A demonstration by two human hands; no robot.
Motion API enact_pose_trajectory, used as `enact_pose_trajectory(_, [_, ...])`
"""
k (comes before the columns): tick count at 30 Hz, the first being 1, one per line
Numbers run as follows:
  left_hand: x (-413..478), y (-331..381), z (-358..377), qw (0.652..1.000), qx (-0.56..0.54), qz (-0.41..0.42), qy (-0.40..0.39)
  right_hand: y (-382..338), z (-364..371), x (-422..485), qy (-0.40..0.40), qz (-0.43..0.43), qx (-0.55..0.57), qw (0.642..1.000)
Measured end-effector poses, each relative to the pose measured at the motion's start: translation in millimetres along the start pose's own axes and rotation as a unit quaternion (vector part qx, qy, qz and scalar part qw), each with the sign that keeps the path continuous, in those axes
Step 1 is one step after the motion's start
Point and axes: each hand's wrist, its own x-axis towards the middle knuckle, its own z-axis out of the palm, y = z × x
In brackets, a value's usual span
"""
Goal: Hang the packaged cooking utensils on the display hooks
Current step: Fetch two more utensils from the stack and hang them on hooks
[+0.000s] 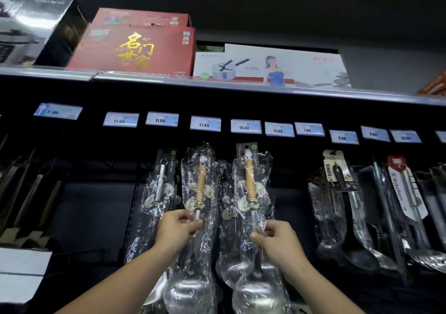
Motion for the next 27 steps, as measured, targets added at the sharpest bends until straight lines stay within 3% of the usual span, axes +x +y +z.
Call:
enact_pose_trajectory(10, [4,-4,4,1.0,-0.006,0.007,-0.004,0,6,1,0.004,-0.019,0.005,1.0])
enact_pose_trajectory(27, [10,-7,7,1.0,-0.007,0.009,-0.006,10,13,27,-0.031,0.051,0.059,0.997])
